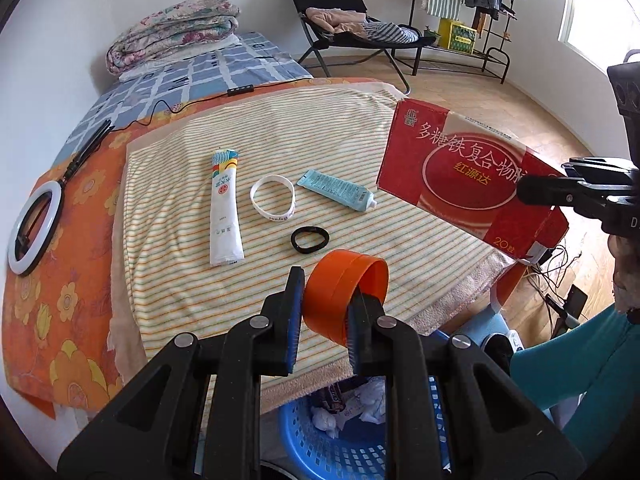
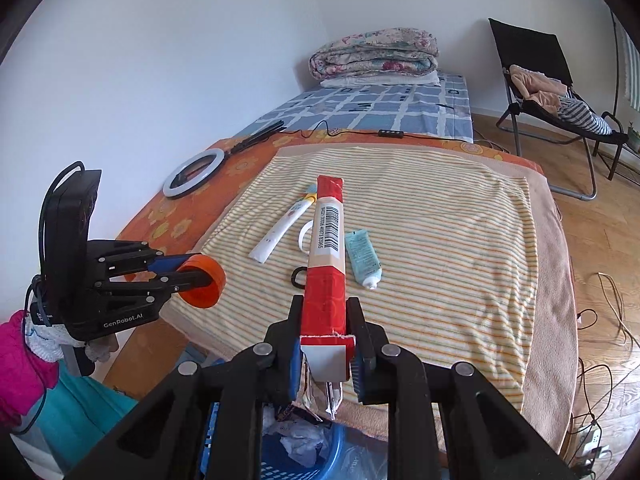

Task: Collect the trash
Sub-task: 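Carry the red box and orange cap over the blue basket with both grippers, then open both grippers to drop the box and cap into the basket, then move both grippers back over the towel toward the tissue packet and tube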

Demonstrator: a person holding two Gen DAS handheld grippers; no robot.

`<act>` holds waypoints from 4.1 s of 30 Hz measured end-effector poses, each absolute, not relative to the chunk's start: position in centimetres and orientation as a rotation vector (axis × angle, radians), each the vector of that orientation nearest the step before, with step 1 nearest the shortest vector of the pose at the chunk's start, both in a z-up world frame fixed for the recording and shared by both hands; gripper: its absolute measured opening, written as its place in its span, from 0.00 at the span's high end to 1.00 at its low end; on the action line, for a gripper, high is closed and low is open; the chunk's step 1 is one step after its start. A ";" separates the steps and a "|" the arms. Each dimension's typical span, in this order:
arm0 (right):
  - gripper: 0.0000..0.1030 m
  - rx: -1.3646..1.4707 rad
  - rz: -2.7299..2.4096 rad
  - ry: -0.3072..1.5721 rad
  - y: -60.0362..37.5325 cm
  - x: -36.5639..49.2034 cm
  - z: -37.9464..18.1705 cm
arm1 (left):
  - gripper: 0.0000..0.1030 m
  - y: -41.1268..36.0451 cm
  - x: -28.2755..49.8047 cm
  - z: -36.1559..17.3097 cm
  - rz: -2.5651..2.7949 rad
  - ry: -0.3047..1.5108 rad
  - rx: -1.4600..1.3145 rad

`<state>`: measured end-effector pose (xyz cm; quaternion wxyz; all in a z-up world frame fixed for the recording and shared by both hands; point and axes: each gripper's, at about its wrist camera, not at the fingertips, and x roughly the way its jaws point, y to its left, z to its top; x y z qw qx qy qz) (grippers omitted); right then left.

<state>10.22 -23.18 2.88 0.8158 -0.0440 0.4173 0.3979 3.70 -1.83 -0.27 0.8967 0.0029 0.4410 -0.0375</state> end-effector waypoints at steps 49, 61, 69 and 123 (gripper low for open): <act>0.82 -0.254 0.941 1.239 -21.2 -1.0 -10.4 | 0.83 -4.1 -4.0 -14.0 -0.075 1.221 0.009; 0.49 -0.290 0.906 1.194 -20.9 -0.9 -10.1 | 0.53 -3.6 -3.8 -14.2 -0.056 1.218 -0.018; 0.36 -0.312 0.877 1.159 -21.0 -0.8 -9.8 | 0.53 -2.8 -3.7 -14.1 -0.036 1.216 -0.045; 0.10 -0.268 0.709 0.921 -18.7 11.0 -0.9 | 0.36 5.1 6.2 -5.1 0.098 1.017 -0.237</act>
